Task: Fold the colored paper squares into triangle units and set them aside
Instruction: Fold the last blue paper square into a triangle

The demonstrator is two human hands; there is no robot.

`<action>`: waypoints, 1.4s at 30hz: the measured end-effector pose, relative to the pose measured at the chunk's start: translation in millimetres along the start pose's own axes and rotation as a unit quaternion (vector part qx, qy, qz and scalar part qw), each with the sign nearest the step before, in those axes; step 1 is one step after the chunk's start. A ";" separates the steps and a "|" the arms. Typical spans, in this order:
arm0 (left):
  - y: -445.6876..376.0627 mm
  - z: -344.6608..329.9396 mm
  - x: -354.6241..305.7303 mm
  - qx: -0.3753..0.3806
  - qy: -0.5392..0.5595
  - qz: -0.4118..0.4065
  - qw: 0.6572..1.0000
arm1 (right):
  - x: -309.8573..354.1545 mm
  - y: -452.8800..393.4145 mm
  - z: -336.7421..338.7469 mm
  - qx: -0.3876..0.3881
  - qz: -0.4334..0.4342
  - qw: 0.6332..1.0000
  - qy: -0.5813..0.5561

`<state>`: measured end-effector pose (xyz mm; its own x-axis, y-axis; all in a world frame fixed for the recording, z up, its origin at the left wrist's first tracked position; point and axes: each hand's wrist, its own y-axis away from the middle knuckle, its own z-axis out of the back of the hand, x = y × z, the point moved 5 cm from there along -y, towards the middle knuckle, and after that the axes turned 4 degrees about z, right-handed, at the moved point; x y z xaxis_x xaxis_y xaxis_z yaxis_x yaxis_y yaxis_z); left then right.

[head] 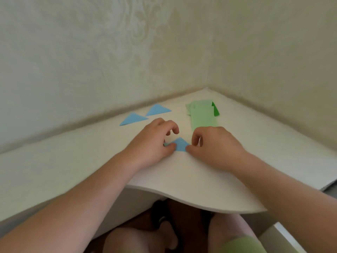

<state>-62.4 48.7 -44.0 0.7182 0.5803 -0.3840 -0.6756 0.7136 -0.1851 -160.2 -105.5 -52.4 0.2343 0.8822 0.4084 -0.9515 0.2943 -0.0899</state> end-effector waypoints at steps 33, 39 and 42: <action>59.7 -1.4 15.7 0.026 -0.236 -0.034 0.971 | -10.4 56.9 2.2 0.117 0.065 0.976 0.171; 58.5 -1.6 17.7 0.027 -0.201 -0.030 0.979 | -16.9 54.8 6.2 0.120 0.081 0.974 0.173; 52.8 2.1 18.8 0.010 -0.192 -0.026 0.981 | -9.7 57.1 0.5 0.144 0.077 0.968 0.188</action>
<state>-84.2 98.1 -59.2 0.7637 0.6455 -0.0056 -0.6362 0.7511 -0.1764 -216.9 -97.4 -61.1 0.0890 0.9949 0.0465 -0.9844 0.0807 0.1563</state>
